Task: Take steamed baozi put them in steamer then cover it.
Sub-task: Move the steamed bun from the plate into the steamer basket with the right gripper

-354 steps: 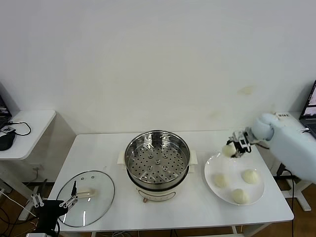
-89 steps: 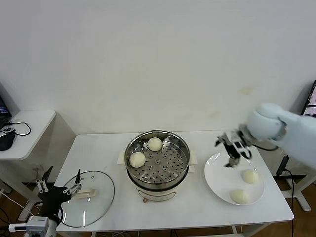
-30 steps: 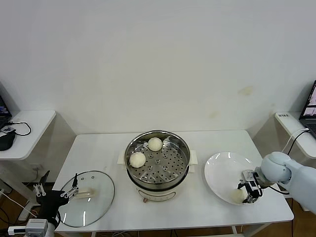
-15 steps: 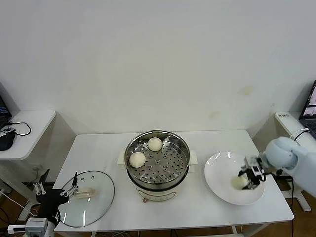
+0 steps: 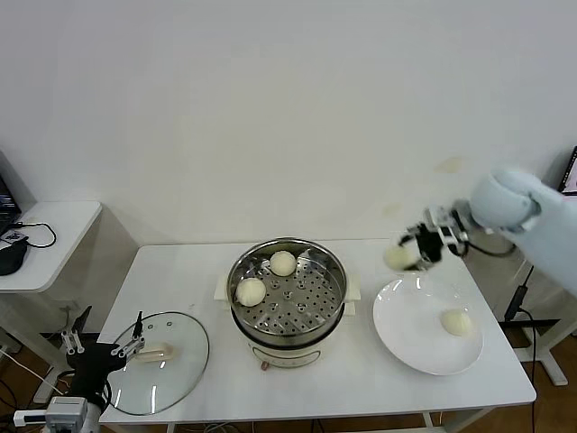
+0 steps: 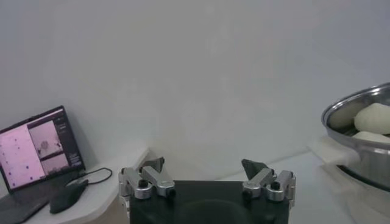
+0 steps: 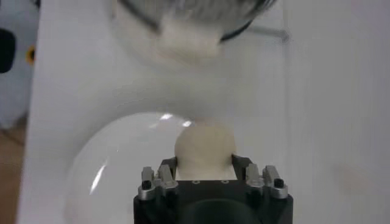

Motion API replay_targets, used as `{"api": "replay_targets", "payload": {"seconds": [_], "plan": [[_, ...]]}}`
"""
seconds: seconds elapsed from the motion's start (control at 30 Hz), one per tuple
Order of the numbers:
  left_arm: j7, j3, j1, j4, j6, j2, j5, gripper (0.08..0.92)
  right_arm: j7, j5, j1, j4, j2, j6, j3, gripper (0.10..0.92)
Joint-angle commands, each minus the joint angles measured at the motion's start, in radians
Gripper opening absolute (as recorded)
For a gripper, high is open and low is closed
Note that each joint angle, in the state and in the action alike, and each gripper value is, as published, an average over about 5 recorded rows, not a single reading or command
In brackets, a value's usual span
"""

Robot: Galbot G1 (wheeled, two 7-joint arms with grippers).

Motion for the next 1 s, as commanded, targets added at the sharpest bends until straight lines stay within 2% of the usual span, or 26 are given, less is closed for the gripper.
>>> {"api": "replay_targets", "payload": {"seconds": [0.03, 0.27, 0.57, 0.83, 1.0], "plan": [[0.0, -0.002, 0.002, 0.004, -0.001, 0.0, -0.001, 0.823, 0.059, 0.144, 0.259, 0.075, 0.263, -0.012, -0.197, 0.585], [0.001, -0.018, 0.007, 0.003, 0.001, 0.009, -0.007, 0.823, 0.139, 0.127, 0.172, 0.057, 0.384, 0.083, -0.297, 0.585], [0.001, -0.033, 0.007, -0.007, 0.004, -0.001, -0.012, 0.823, 0.177, 0.001, 0.09, 0.028, 0.498, 0.24, -0.386, 0.585], [0.0, -0.047, 0.014, -0.011, 0.003, -0.011, -0.012, 0.823, 0.173, -0.15, 0.062, 0.013, 0.548, 0.354, -0.414, 0.584], [-0.001, -0.049, 0.015, -0.013, 0.003, -0.016, -0.012, 0.823, 0.162, -0.195, 0.061, 0.007, 0.556, 0.396, -0.422, 0.584]]}}
